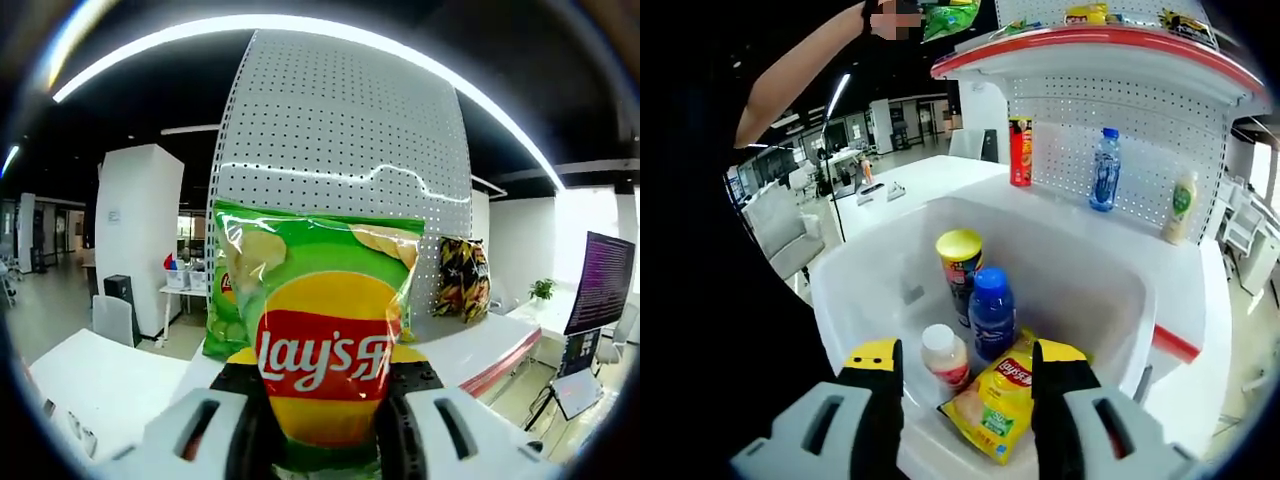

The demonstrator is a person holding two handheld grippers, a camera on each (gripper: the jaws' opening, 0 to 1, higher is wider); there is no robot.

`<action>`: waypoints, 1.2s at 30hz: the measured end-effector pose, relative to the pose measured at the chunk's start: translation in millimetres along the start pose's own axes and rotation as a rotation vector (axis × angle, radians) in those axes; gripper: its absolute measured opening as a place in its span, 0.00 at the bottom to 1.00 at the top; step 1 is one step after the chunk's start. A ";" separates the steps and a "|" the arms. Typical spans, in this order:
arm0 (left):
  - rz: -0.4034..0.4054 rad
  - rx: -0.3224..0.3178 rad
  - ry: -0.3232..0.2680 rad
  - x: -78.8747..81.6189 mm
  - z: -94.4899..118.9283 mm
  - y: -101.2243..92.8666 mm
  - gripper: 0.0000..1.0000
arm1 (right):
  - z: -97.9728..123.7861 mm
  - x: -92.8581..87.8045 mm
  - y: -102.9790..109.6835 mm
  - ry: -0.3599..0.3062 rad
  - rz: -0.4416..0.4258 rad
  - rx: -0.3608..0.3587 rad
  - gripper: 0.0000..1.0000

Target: Place the items from the shopping basket onto the snack and drink counter

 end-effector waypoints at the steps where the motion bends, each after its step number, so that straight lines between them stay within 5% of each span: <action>1: 0.000 0.002 -0.002 0.8 -0.8 1.6 0.36 | 0.2 0.3 0.3 0.002 0.004 0.000 0.50; 36: 0.011 0.057 0.021 9.4 -36.3 50.2 0.36 | 7.6 -5.2 3.7 0.020 -0.002 -0.030 0.50</action>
Point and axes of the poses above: the point that each gripper's makers call its tool centre point, and the gripper's own axes: z roughly backward along the fingers, y roughly to its left, x roughly out of its top, the point moved 6 cm from there along z, roughly backward along the fingers, and after that the axes turned 13 degrees about -x, right-handed, at the moved point
